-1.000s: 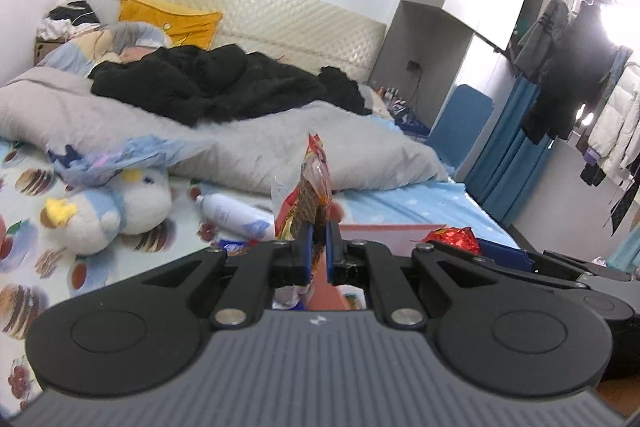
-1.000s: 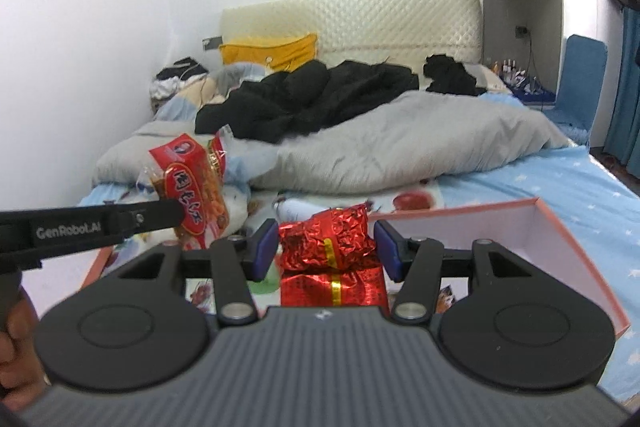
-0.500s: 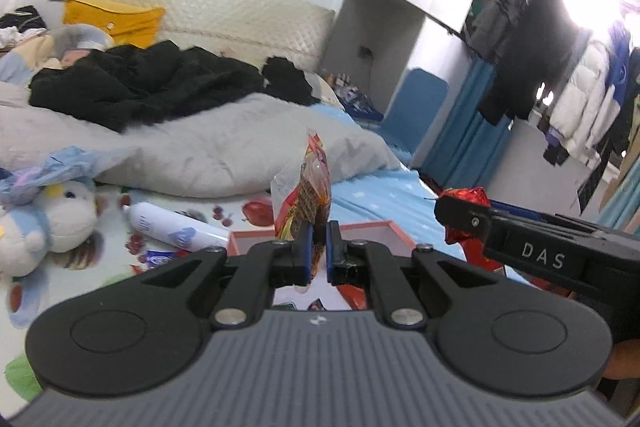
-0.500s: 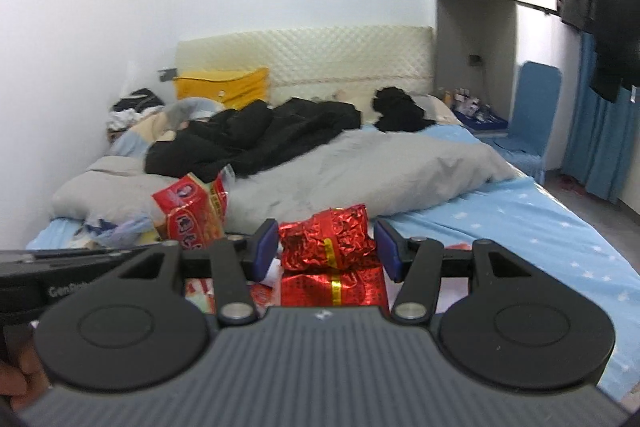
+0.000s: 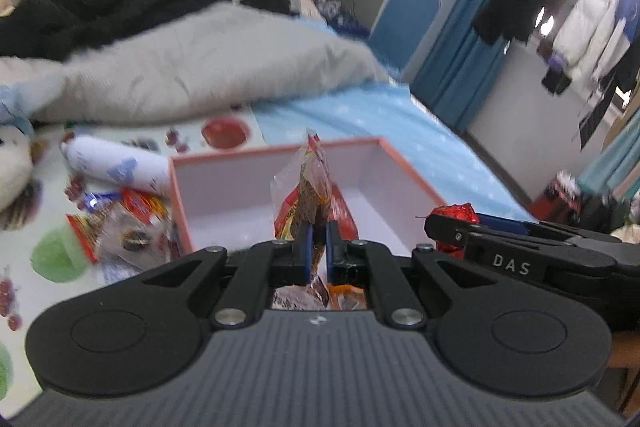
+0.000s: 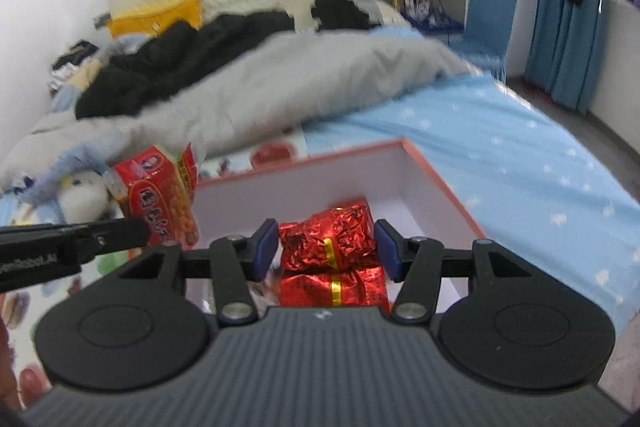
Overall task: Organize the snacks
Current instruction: 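Lift both held packs and carry them over the pink box, then open both tools to drop the candies and jerky pack into the box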
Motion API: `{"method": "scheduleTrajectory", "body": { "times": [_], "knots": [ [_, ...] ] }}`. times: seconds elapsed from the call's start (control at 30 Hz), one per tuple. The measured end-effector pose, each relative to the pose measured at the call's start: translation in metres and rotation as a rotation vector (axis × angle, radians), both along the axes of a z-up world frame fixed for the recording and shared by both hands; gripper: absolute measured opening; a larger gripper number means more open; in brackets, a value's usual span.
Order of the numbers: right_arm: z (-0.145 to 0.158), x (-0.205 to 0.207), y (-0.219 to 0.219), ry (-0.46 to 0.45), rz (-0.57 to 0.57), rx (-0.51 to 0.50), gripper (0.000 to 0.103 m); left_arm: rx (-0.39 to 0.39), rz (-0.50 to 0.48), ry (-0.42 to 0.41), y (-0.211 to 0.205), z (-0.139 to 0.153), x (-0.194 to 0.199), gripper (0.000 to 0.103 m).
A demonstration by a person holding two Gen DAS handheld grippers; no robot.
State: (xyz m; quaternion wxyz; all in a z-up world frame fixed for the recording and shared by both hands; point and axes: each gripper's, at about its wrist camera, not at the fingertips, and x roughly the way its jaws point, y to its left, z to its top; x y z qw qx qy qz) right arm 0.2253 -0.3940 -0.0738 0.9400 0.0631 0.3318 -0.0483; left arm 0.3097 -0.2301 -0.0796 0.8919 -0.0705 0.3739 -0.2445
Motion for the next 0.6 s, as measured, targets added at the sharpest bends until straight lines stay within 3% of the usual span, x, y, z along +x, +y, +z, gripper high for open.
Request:
{"method": "scheduleTrajectory", "body": {
  "times": [0.23,0.4,0.6],
  "knots": [
    [-0.043,0.021,-0.033,0.114,-0.041,0.031,0.056,0.023,-0.029,0.115,-0.030,-0.046,0.034,0.008],
    [-0.067,0.033,-0.042,0.155,-0.031,-0.011,0.056,0.055,-0.040,0.176,-0.044,-0.071,0.046,0.008],
    [-0.085,0.042,-0.050,0.195,-0.035,0.050,0.056,0.033,-0.034,0.221,-0.042,-0.083,0.052,0.008]
  ]
}}
